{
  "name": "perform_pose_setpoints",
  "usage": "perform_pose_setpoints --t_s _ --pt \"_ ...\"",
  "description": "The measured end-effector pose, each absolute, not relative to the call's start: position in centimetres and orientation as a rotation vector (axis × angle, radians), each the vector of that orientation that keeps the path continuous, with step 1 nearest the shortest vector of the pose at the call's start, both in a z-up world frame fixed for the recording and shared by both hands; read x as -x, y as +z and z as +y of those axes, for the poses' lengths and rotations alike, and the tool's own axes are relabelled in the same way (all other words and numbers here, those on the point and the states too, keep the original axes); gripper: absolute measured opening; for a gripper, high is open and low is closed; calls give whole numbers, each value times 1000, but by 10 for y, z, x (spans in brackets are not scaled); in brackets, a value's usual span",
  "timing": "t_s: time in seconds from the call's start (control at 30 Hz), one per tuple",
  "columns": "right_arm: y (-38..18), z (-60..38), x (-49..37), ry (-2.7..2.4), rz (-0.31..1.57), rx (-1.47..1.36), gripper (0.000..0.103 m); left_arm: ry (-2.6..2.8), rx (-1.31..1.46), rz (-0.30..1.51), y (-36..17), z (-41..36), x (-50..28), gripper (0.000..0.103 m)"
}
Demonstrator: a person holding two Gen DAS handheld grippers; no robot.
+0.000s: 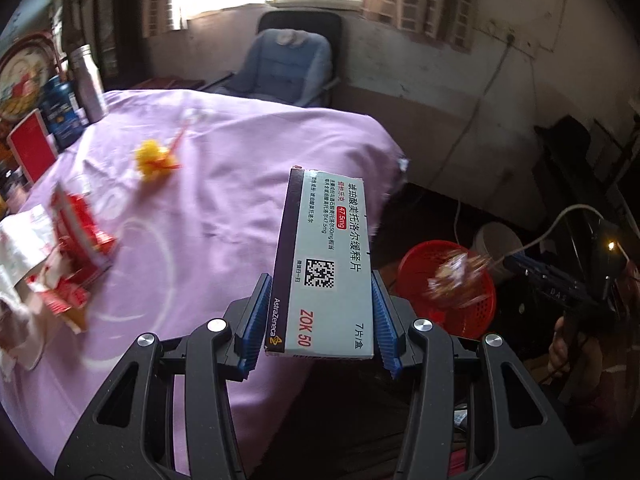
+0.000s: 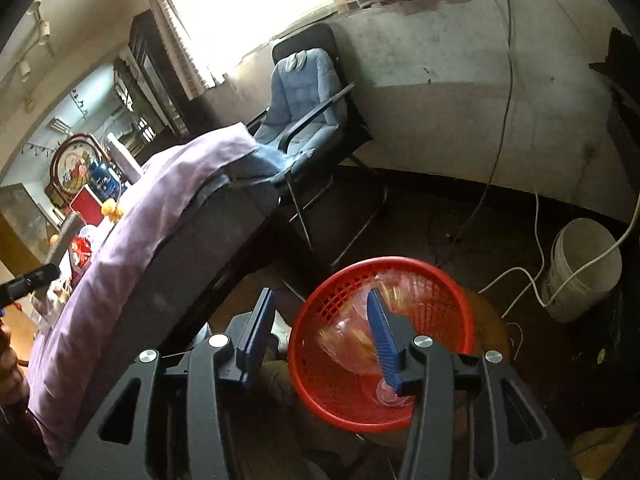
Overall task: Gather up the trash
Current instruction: 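Lower both grippers over the red basket and open them to drop the items, then withdraw both open grippers from the basket toward the table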
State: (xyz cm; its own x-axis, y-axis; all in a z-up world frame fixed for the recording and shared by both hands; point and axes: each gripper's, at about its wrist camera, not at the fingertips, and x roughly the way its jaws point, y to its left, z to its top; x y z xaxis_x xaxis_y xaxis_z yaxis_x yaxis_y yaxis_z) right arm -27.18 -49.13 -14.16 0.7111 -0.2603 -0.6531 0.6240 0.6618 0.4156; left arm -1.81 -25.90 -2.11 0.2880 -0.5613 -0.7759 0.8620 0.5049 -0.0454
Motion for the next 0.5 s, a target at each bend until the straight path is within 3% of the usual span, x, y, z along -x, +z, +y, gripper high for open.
perform_pose_setpoints --t_s 0.4,0.5 --pt "-138 -511 290 -573 515 -723 55 -1178 -521 895 -59 -343 61 47" --pt "-140 -514 293 -573 506 -740 55 -1220 -545 906 -69 -364 69 37"
